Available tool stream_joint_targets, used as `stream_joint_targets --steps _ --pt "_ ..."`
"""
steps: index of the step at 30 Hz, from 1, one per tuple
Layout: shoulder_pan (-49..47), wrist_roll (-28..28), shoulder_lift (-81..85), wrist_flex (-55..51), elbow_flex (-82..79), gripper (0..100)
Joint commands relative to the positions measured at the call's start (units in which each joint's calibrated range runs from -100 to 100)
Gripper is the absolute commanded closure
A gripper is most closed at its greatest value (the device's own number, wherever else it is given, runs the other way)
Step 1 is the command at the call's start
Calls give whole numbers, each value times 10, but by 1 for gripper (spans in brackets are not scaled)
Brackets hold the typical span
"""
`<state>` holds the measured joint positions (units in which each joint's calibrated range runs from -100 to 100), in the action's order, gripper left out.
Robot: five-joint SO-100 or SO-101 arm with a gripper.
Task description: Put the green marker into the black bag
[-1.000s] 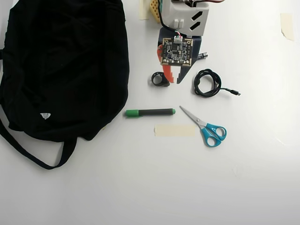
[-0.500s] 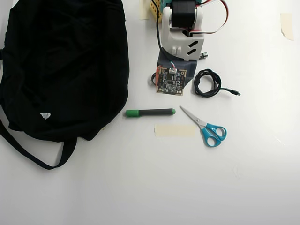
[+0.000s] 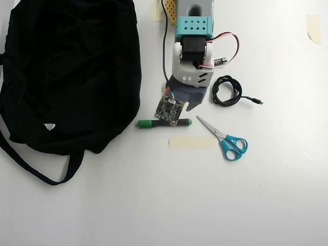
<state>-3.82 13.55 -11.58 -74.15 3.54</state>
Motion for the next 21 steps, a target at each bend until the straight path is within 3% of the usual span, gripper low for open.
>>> stream_joint_targets --steps 1,5,21 --pt "1 20 1 8 23 72" --pt "1 43 -3 6 23 65" --pt "7 107 -88 14 129 68"
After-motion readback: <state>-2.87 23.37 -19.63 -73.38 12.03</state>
